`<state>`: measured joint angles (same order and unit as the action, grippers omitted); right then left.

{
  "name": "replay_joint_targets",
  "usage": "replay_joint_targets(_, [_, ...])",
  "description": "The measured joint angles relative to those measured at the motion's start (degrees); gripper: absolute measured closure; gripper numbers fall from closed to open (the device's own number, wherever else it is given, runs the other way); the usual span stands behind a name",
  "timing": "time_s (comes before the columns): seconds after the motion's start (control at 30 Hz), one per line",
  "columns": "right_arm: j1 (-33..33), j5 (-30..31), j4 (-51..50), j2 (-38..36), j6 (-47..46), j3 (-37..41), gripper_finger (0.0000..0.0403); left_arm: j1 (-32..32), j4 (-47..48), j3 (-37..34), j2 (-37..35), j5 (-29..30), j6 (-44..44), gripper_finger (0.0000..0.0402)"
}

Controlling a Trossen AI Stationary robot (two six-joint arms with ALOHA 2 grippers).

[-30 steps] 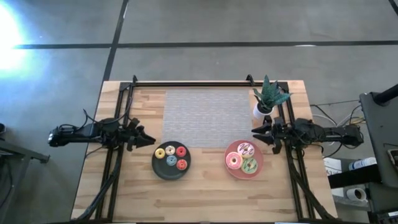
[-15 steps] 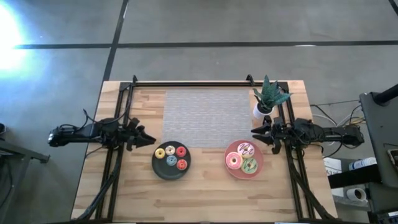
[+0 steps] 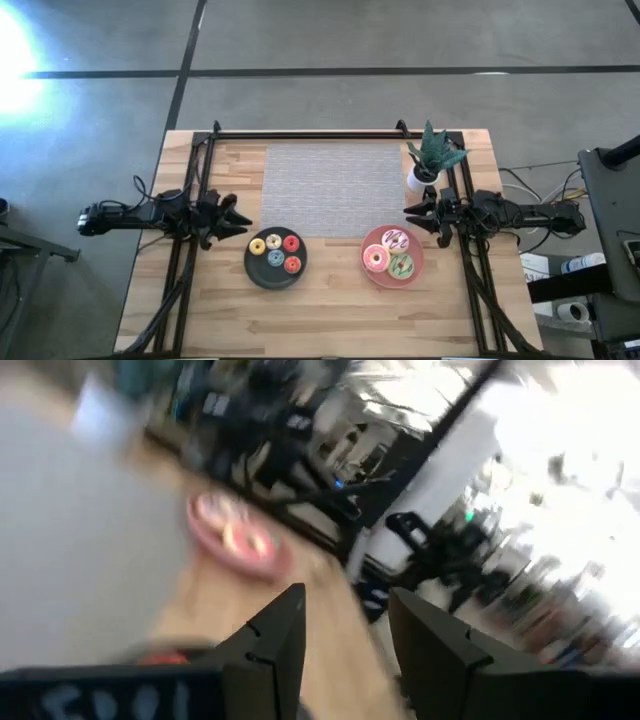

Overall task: Pick & Place donuts
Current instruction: Return to Home Position

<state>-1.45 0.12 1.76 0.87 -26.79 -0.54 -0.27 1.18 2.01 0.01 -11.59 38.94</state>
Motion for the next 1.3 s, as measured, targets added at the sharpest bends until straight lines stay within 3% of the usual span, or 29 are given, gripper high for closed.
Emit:
replay_joint_targets(0.17, [0.00,0.00,0.02,0.02,0.01,0.00,0.0271,-0.11,-6.44,-1.60,0.00,0.01,-27.02,0.0283])
replay_joint_targets(0.3, [0.00,-0.02,0.02,0.04,0.00,0.00,0.0271,-0.15,-3.80,-1.62,0.00,0.18,-37.10,0.0283])
replay_joint_targets(0.73, [-0.02,-0.04,0.02,0.02,0.00,0.00,0.0271,-0.17,-3.46,-1.62,0.55,2.70,-31.05,0.0283])
replay_joint_targets(1.3, [-0.02,-0.02,0.02,0.02,0.00,0.00,0.0271,-0.17,-3.38,-1.56,1.16,2.70,-30.75,0.0283])
